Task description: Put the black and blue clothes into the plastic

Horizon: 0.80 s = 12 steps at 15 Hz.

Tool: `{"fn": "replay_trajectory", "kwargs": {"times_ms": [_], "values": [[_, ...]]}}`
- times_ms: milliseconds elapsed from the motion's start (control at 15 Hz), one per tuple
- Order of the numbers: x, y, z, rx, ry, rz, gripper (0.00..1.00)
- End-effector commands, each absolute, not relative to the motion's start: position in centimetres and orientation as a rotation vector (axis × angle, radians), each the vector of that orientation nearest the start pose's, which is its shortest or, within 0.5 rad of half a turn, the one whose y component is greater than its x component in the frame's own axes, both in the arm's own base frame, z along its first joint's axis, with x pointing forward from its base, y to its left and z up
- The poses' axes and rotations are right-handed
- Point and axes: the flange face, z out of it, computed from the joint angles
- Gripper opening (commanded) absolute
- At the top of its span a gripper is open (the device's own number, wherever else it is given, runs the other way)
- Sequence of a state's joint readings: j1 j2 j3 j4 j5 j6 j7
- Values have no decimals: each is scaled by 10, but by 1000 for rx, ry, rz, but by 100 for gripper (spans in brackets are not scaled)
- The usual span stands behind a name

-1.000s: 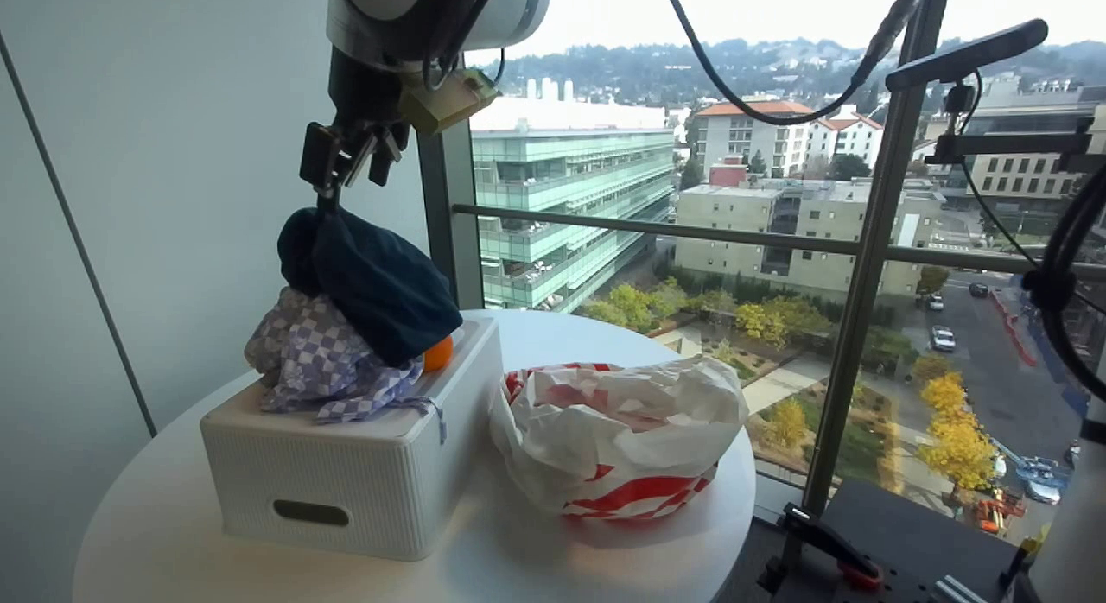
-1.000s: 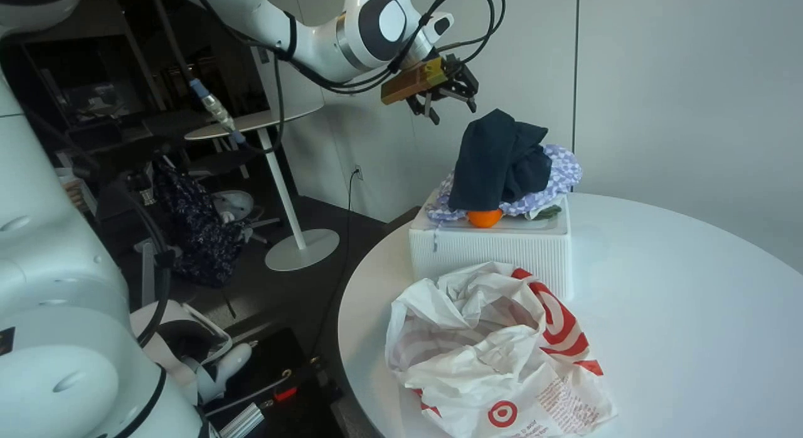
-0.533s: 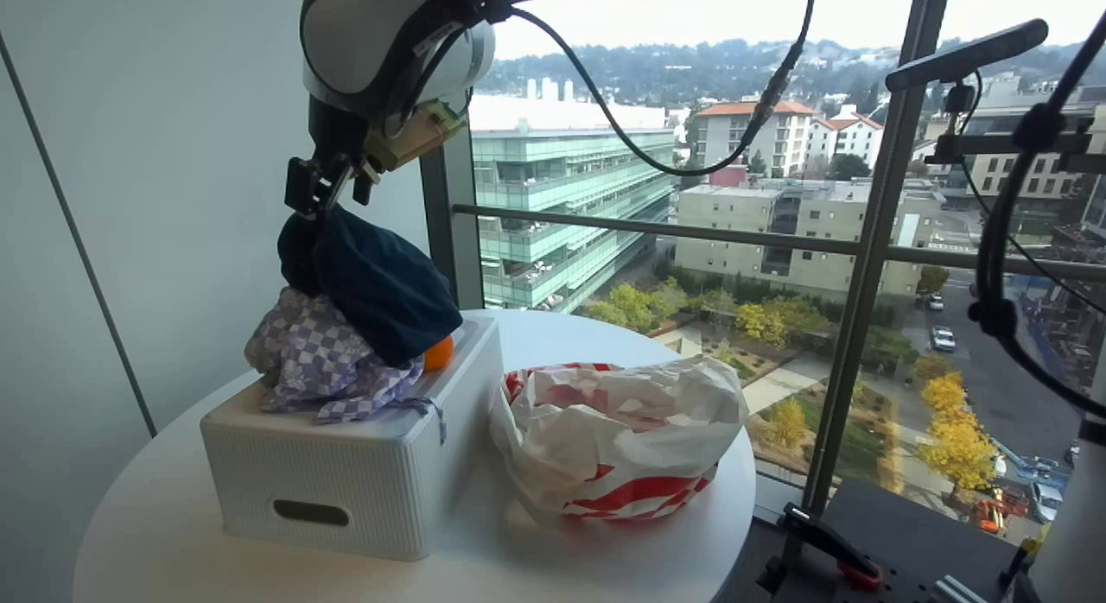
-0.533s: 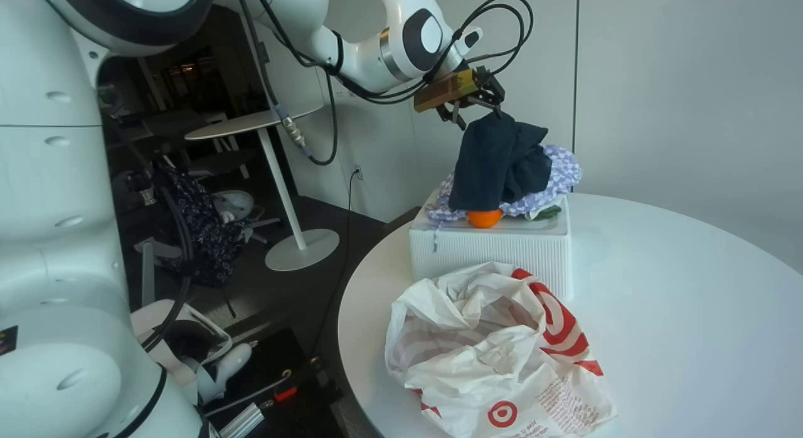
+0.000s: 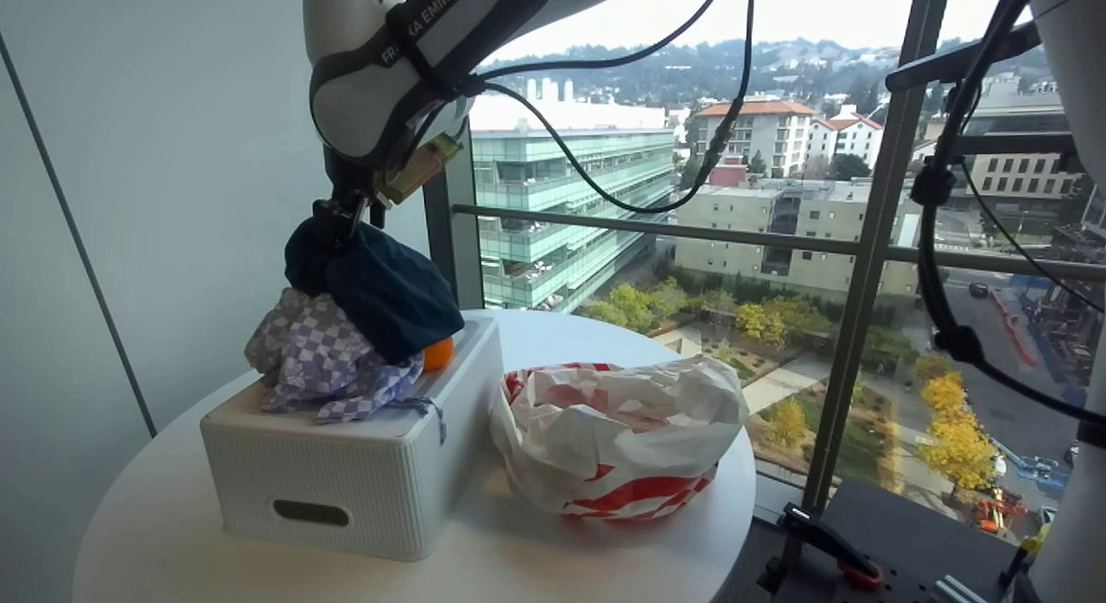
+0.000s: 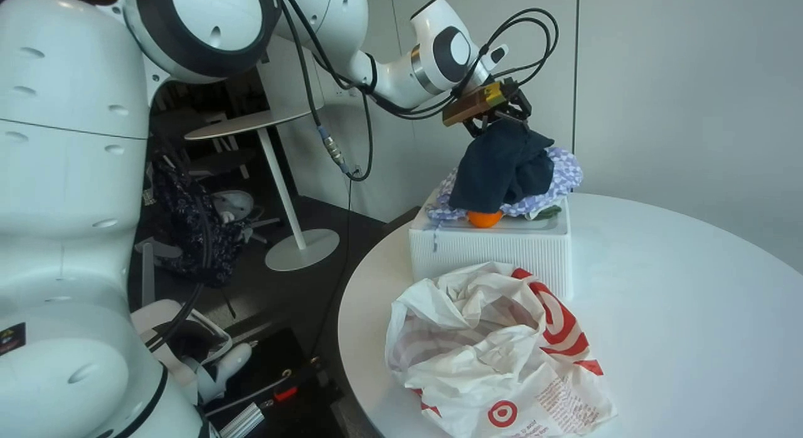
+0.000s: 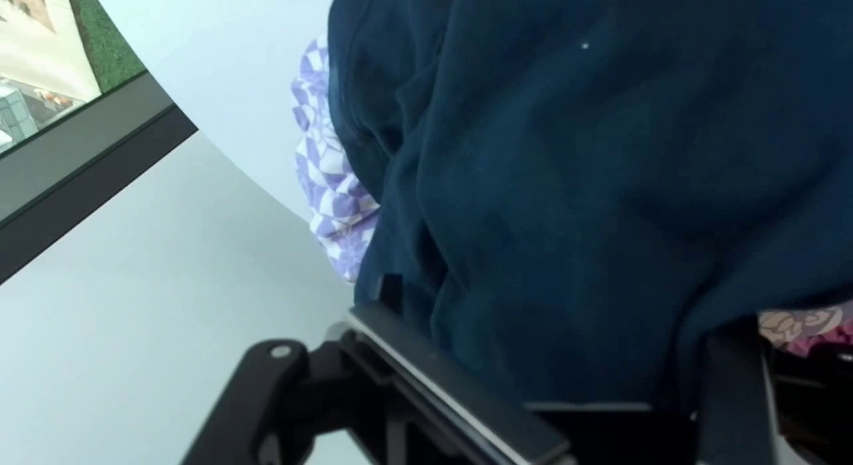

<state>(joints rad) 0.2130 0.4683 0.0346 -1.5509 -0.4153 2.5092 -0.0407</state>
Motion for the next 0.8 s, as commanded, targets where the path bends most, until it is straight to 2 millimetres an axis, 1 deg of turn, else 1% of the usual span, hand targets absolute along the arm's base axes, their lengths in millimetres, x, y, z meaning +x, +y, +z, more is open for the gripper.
{"fn": "replay_trajectory", "kwargs": {"times_ms": [0, 133, 400, 467, 600, 667, 733], "values": [[700, 177, 434, -3154, -870, -764, 56], [690, 179, 436, -3131, -836, -722, 42], [676, 178, 443, -3065, -764, -676, 11], [673, 177, 446, -3052, -745, -672, 7], [665, 171, 455, -3028, -709, -681, 3], [660, 169, 460, -3011, -695, -683, 3], [654, 166, 469, -2984, -684, -685, 7]]}}
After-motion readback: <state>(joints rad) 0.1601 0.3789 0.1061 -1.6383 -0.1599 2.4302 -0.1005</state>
